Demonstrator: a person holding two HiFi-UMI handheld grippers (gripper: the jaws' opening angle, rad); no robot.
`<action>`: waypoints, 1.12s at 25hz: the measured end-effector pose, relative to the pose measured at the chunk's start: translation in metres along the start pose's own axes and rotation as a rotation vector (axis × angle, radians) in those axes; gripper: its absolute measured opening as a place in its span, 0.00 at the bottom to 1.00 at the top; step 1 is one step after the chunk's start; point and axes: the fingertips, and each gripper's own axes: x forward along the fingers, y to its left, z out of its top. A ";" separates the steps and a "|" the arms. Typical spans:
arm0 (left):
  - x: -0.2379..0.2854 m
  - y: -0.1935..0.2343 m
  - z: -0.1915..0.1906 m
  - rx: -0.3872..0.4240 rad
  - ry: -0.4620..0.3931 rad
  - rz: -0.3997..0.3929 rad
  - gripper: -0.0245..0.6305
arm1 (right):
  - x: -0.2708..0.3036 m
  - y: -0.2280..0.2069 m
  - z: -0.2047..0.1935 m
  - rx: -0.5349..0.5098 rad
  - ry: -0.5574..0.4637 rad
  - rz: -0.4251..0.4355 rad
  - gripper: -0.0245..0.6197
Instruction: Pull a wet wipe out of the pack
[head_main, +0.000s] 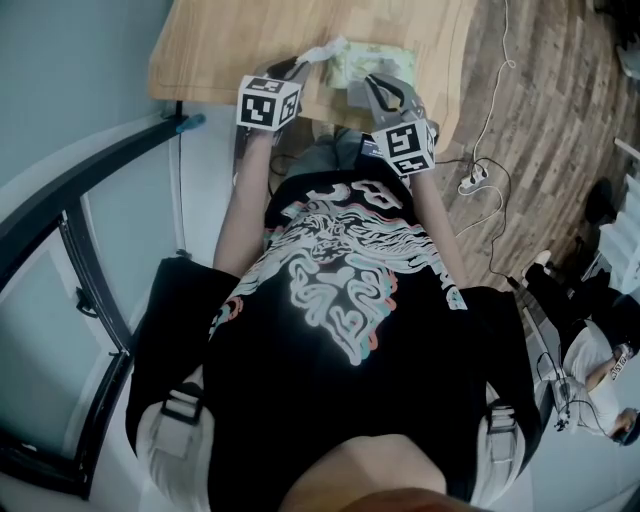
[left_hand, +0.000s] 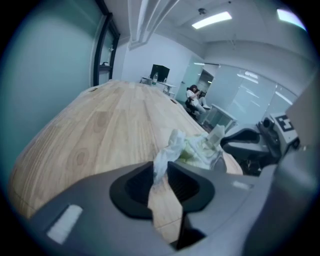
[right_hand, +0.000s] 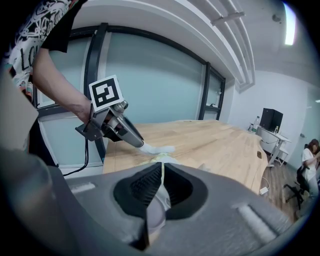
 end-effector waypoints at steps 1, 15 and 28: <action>0.000 -0.001 0.000 0.005 0.002 -0.001 0.12 | -0.001 -0.001 0.000 -0.003 0.004 -0.001 0.06; -0.004 -0.010 0.001 0.003 -0.008 0.003 0.26 | -0.009 -0.013 0.008 0.009 -0.037 -0.035 0.06; -0.041 -0.025 0.059 0.123 -0.253 0.069 0.02 | -0.031 -0.051 0.038 0.097 -0.114 -0.163 0.06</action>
